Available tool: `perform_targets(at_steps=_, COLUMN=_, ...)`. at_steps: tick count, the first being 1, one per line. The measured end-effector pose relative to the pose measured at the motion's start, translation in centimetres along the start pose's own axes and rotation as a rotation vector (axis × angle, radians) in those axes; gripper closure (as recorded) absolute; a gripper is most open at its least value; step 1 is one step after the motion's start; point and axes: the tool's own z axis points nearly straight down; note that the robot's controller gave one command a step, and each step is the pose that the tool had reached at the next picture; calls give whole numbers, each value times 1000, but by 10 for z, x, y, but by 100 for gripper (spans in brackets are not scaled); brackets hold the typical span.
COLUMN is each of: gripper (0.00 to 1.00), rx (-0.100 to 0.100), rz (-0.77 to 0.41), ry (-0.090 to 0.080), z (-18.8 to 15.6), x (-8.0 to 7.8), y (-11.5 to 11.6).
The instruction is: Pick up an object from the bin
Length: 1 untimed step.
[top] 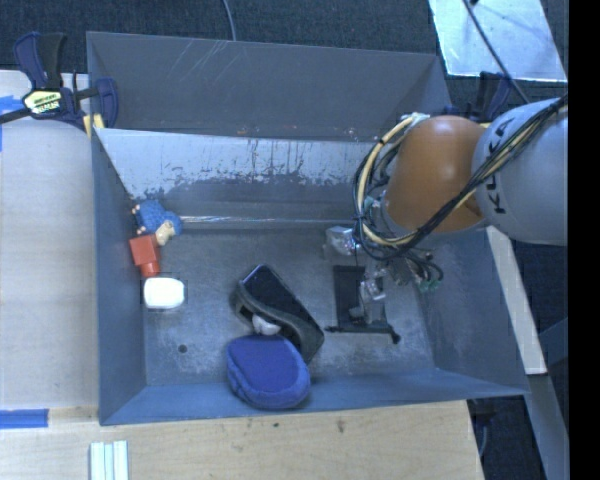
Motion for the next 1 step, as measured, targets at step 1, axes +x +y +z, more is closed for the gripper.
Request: perform_targets(at_steps=1, gripper=100, rx=3, rz=2, ry=-5, z=-2, x=-1, y=-4)
